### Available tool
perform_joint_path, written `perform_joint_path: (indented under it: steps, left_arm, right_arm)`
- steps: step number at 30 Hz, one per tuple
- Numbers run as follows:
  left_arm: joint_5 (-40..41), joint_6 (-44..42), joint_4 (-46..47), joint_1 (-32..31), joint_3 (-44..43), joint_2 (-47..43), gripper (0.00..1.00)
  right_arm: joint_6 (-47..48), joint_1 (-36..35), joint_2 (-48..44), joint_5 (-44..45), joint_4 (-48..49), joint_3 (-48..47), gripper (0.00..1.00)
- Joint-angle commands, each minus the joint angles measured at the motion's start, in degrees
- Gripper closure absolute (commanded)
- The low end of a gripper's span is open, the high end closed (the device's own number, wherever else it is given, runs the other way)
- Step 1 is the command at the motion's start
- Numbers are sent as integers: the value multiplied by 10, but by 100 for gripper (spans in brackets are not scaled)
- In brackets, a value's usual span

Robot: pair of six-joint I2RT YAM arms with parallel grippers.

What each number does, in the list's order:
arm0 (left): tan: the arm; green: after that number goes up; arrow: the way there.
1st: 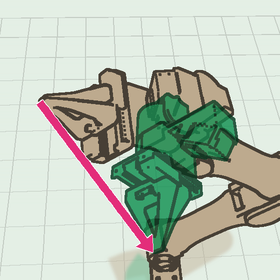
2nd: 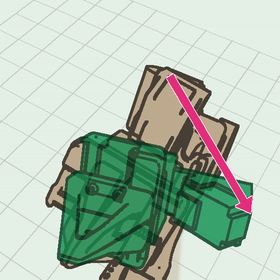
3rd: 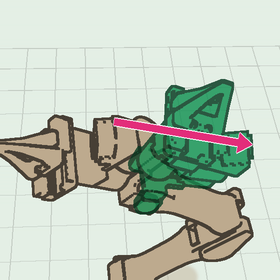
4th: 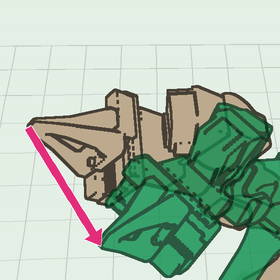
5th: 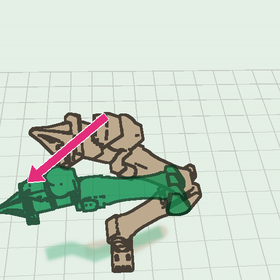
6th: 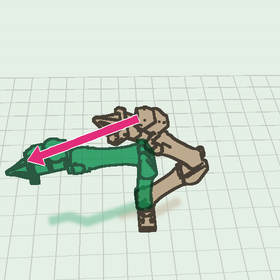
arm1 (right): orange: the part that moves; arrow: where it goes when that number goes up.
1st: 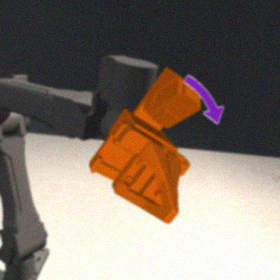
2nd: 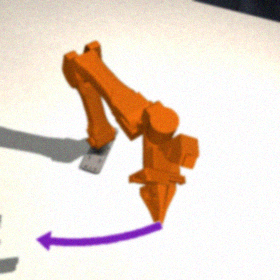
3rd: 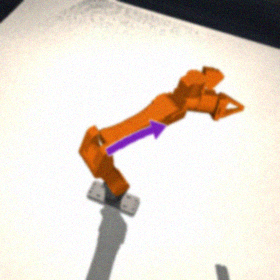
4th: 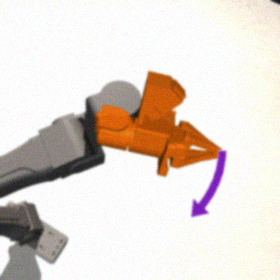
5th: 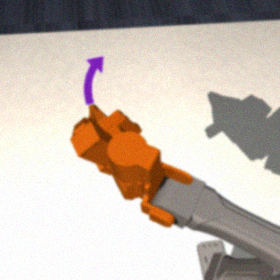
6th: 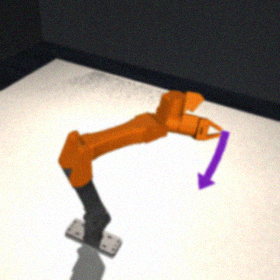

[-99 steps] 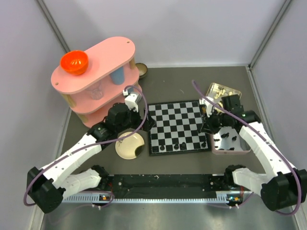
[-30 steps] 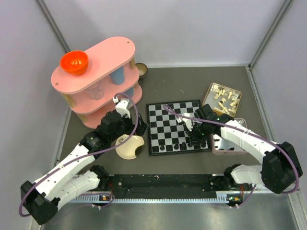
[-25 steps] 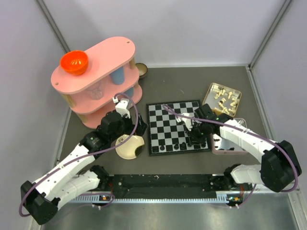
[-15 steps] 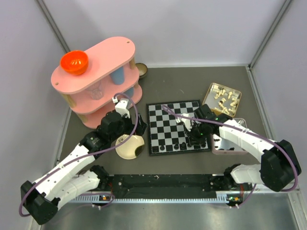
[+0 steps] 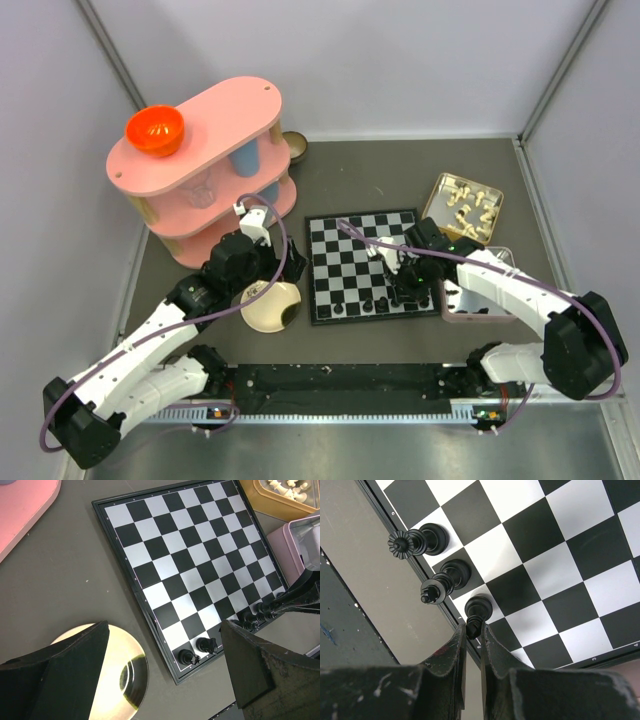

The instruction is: Set up the chess pieces on the board

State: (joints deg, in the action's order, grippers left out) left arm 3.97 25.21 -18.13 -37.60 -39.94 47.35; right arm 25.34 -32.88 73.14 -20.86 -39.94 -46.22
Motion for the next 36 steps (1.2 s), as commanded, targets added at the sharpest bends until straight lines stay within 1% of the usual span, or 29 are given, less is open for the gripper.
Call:
perform_joint_path:
  steps: [1, 13, 36]
  left_arm:
    - [7, 3, 23, 3, 7, -9, 2]
    - [8, 4, 22, 2, 7, -14, 2]
    - [7, 3, 24, 2, 5, -9, 2]
  right_arm:
    - [1, -9, 2, -1, 7, -5, 93]
    - [1, -16, 5, -1, 7, -5, 92]
    - [1, -16, 5, -1, 4, 0, 85]
